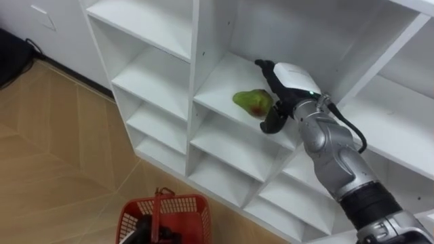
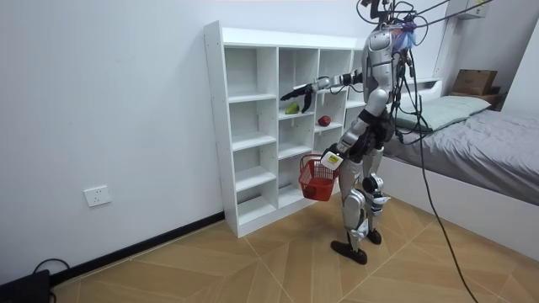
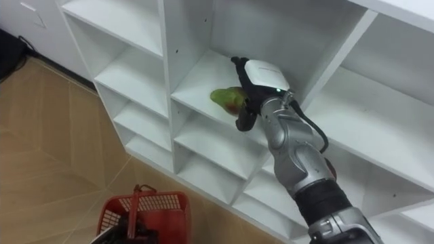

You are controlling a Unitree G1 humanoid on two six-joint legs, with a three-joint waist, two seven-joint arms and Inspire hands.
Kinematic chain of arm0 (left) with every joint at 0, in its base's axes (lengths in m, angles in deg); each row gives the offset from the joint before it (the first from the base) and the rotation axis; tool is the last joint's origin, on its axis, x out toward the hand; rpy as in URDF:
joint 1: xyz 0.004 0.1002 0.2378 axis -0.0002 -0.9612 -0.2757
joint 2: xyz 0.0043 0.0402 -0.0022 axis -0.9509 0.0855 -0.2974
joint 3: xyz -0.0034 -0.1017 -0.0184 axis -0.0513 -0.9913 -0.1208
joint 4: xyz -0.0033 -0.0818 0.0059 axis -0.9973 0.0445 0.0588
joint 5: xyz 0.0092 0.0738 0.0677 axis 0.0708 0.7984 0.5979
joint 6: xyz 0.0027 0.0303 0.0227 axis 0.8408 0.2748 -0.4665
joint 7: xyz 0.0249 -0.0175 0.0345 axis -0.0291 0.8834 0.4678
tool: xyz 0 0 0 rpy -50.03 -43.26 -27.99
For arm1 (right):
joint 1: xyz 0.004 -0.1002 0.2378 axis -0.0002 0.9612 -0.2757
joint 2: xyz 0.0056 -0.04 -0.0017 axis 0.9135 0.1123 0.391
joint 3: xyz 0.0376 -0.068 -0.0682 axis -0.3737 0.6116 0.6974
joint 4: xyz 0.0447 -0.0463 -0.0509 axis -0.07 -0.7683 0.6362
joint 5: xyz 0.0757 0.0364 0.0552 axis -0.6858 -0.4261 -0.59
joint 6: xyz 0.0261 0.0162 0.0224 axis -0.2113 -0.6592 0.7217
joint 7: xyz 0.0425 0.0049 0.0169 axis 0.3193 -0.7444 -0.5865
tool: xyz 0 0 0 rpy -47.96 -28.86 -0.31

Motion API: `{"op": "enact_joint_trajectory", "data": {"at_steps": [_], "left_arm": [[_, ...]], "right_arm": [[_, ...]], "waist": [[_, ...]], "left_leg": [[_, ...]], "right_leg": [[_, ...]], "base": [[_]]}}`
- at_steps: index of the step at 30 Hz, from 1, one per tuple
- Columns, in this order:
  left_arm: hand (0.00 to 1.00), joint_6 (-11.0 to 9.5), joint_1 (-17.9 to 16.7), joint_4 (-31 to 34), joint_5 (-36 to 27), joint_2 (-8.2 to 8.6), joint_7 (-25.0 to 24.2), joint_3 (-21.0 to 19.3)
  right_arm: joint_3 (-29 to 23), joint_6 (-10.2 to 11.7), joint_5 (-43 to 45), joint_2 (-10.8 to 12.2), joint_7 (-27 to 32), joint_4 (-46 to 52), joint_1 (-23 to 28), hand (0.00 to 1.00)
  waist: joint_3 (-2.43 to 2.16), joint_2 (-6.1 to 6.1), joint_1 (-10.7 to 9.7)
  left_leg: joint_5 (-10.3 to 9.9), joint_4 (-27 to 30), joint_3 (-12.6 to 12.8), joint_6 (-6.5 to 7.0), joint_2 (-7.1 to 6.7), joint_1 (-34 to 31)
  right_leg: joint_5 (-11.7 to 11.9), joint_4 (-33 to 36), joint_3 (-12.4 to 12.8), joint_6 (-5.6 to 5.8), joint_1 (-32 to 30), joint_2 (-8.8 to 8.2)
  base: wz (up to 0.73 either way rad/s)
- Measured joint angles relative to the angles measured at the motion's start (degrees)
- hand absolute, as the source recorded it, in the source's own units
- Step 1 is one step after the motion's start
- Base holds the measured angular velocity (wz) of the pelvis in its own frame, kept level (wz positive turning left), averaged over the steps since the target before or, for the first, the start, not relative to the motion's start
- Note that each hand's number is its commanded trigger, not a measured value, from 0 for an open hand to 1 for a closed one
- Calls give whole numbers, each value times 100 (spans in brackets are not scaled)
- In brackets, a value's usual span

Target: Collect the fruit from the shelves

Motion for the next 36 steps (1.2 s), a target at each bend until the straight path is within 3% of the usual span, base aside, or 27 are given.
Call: {"op": "enact_joint_trajectory", "data": {"at_steps": [14, 36], "left_arm": [[100, -71, 121, -158, -87, 16, -1, 39], [100, -75, 267, -350, -156, 8, 18, 46]], "right_arm": [[-7, 268, -3, 17, 357, -362, -309, 0], [13, 480, -31, 71, 594, -834, -593, 0]], "waist": [[29, 41, 44], [37, 61, 82]], "left_leg": [[0, 4, -8, -1, 1, -115], [34, 7, 14, -36, 39, -207]], "right_leg": [[0, 0, 3, 0, -111, 1], [34, 4, -15, -55, -203, 40]], "base": [[0], [0]]}}
